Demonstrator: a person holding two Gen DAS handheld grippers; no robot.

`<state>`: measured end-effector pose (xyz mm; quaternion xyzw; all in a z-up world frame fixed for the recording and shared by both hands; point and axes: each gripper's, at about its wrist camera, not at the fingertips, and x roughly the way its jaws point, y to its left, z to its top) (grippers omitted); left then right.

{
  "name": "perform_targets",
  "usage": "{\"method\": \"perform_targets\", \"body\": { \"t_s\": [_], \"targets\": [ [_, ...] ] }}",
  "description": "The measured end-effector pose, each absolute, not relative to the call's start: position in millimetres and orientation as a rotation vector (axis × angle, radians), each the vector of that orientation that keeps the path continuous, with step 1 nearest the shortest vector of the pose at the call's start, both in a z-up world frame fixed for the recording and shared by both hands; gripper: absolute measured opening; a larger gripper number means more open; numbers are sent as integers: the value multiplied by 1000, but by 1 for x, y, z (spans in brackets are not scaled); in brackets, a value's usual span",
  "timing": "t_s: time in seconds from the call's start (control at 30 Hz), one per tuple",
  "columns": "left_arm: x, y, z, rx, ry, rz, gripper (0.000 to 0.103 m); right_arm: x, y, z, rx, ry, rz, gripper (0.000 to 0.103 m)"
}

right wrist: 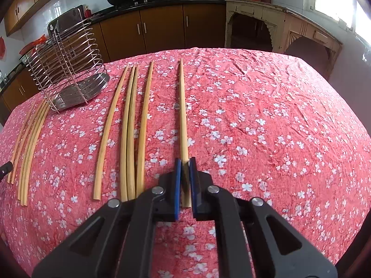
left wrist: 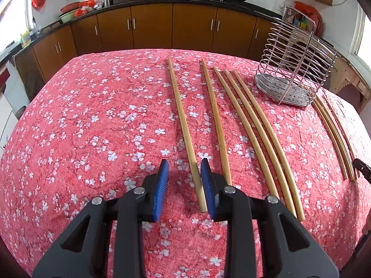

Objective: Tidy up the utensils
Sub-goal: 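Lower the right tool onto a wooden chopstick and close it while the left tool grasps another, then lift the held chopsticks upright with both tools and carry them toward the wire holder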

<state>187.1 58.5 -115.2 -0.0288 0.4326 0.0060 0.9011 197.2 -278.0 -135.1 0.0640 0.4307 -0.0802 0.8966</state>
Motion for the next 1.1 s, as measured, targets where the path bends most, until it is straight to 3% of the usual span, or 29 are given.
{"method": "perform_targets", "body": {
  "t_s": [0.27,0.4,0.67,1.1],
  "targets": [
    [188,50,-115,-51,896,12,29,188,-281,-133,133,885,-171,10],
    [188,47,-117,-27,889,25,9,186,-279,-133,126,881,-170,8],
    [172,63,-99,-48,820,14,7,167,-282,-114,123,805,-157,8],
    [124,79,-3,-97,481,-17,7,123,-285,-25,89,484,-165,8]
  ]
}}
